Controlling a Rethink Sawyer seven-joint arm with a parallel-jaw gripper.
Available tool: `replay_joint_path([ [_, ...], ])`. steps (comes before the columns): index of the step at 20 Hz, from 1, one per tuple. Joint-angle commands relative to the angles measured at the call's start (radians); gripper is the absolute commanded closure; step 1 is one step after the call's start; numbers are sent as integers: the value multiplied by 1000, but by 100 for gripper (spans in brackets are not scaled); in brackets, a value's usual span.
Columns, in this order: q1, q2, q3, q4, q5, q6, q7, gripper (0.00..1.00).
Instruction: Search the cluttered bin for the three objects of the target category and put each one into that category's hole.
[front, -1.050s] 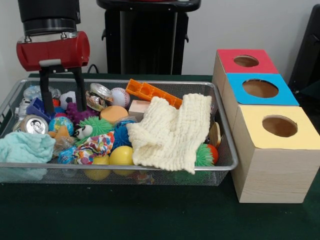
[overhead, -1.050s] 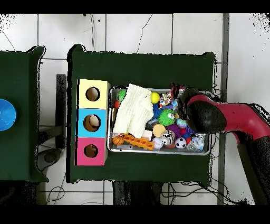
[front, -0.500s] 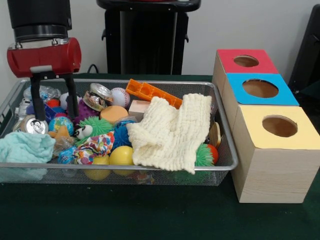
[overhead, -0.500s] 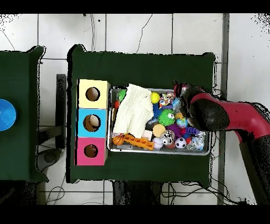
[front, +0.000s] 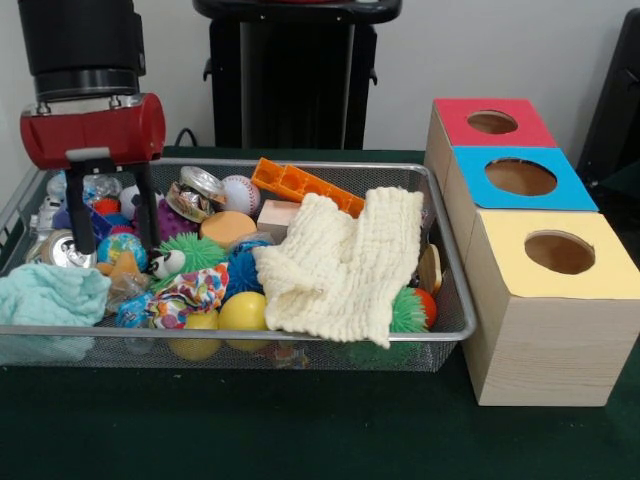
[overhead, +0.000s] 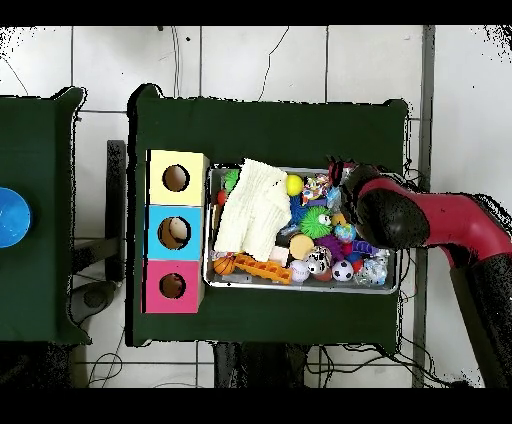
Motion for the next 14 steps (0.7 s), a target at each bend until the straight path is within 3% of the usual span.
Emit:
replay_joint_path([
  [1, 12, 50, 31, -64, -72, 26, -244, 0],
  [7, 23, 22, 28, -66, -72, 24, -222, 0],
  [14, 43, 37, 11, -75, -100, -10, -195, 0],
])
